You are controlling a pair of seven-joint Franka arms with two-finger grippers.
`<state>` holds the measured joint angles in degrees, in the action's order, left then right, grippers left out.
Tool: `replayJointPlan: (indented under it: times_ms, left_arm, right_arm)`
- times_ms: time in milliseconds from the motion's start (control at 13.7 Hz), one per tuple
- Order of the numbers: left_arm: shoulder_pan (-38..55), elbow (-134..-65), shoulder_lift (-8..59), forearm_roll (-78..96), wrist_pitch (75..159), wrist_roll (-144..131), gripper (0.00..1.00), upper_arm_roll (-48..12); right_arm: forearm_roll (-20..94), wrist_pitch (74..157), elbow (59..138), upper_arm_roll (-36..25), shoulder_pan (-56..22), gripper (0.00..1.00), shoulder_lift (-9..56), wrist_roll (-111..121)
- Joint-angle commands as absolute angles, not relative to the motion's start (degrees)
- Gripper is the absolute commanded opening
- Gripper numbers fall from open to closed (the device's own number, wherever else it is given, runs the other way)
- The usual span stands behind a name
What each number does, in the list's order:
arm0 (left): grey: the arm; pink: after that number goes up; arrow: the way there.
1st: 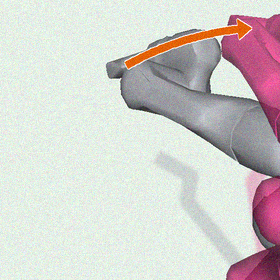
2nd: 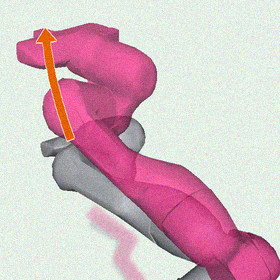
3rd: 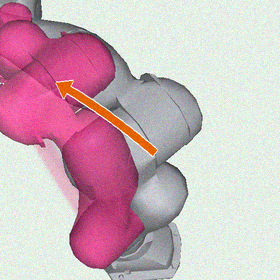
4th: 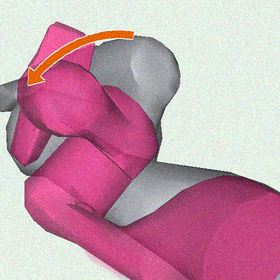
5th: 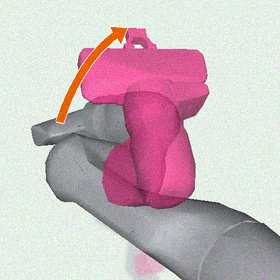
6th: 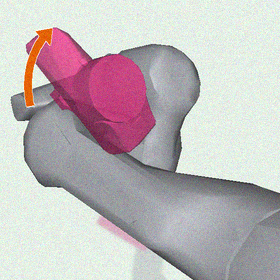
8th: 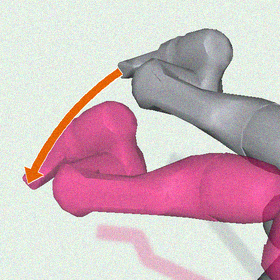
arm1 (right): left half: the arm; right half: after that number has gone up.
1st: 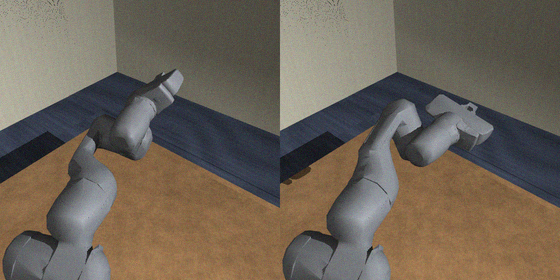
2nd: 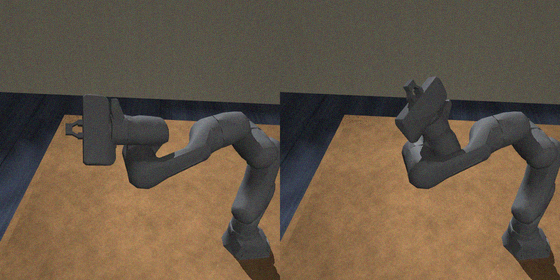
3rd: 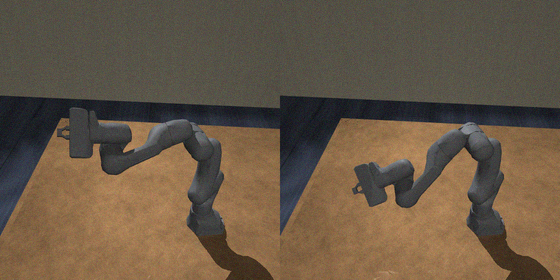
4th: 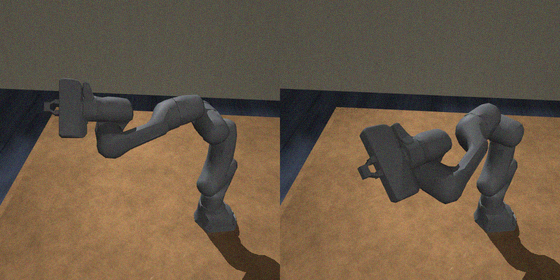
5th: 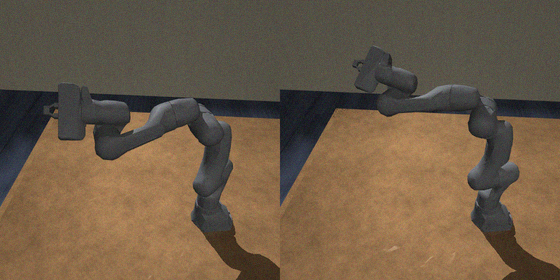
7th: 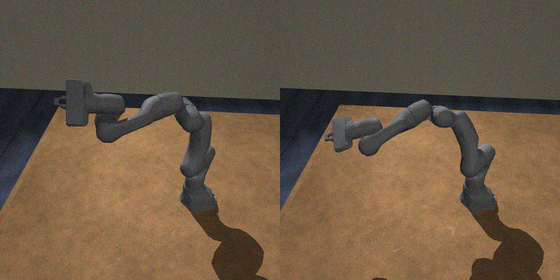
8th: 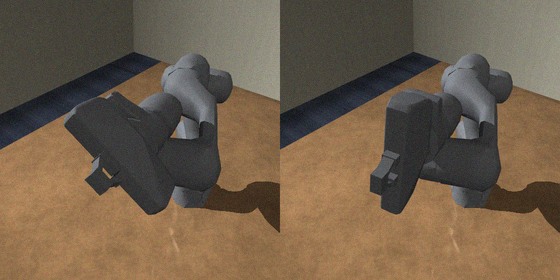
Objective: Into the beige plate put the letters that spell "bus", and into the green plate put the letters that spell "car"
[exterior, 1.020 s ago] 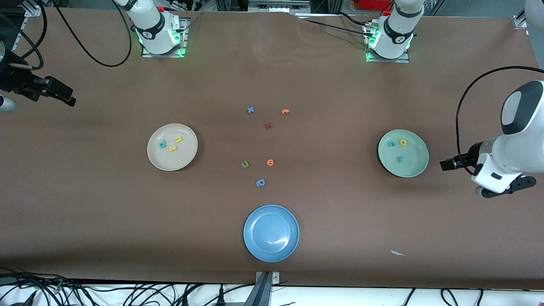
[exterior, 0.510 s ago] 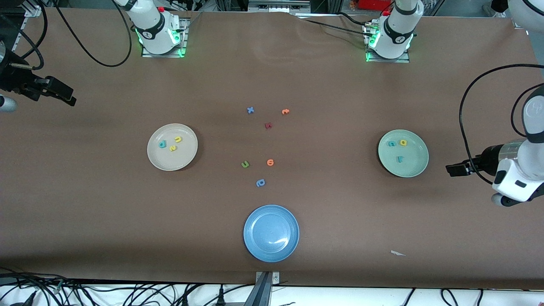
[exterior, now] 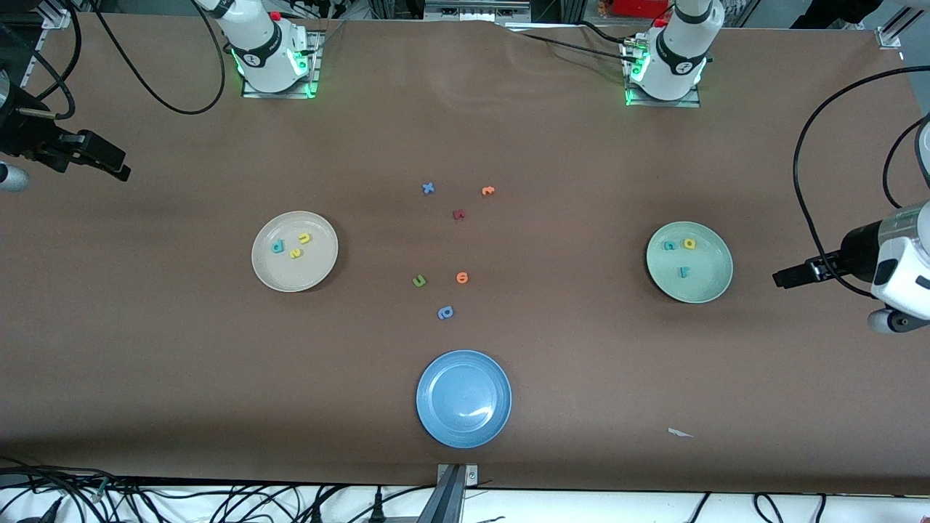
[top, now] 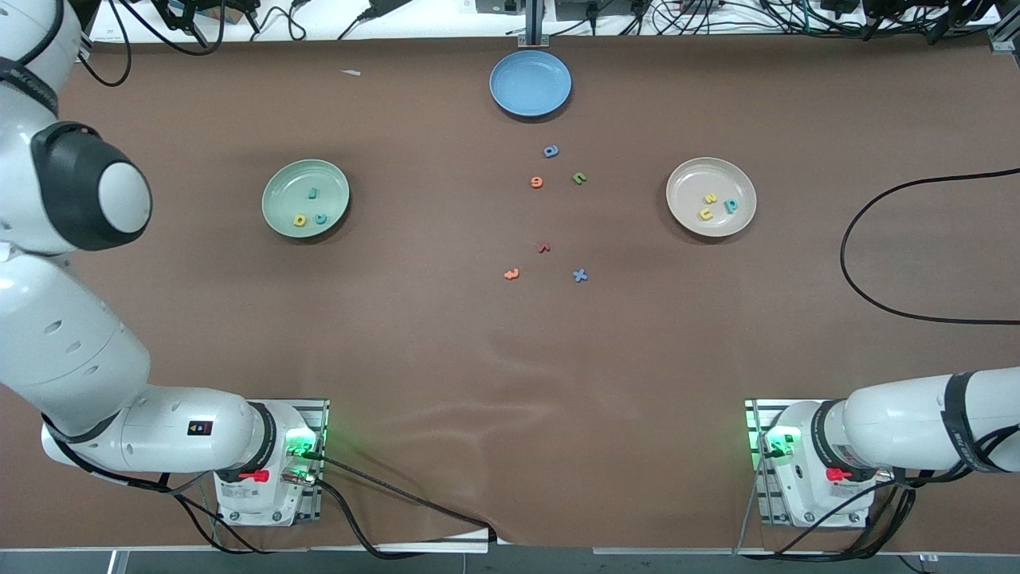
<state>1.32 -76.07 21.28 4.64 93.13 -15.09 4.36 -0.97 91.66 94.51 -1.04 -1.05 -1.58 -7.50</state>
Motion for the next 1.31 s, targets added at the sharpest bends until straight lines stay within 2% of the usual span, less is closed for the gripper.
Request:
replayJointPlan:
  times_ms: [0, 1238]
  left_arm:
    - [1.5, -90.1, 12.1, 6.2, 100.5, -11.4, 0.99, 4.8]
    - [1.6, -82.7, 11.1, 5.3, 98.5, -2.8, 1.0, 3.7]
  right_arm:
    - [-0.7, 91.3, 94.9, -1.6, -1.7, 1.0, -2.3, -8.1]
    - [-0.8, 91.3, 94.8, -1.7, -1.6, 1.0, -2.3, -7.6]
